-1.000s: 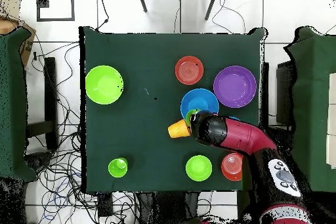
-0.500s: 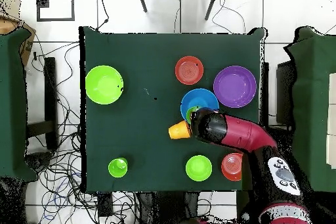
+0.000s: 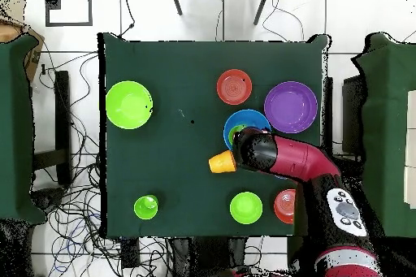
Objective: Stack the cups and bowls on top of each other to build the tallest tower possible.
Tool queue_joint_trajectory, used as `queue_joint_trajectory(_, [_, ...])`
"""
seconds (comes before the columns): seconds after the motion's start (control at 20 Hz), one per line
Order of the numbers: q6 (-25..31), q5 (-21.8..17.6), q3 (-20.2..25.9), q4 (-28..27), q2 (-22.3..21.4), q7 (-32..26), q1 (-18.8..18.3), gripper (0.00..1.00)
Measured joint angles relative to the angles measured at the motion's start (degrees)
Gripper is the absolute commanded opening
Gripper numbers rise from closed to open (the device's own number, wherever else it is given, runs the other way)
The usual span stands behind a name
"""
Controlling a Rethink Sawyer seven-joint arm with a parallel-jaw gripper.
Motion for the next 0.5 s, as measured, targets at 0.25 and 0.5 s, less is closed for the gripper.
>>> queue_joint_trajectory(0.25, [0.01,-0.01,0.01,-1.25,0.18,0.0,0.54,0.0])
queue_joint_trajectory(0.5, [0.01,-0.01,0.01,-1.62,0.27,0.0,0.44,0.0])
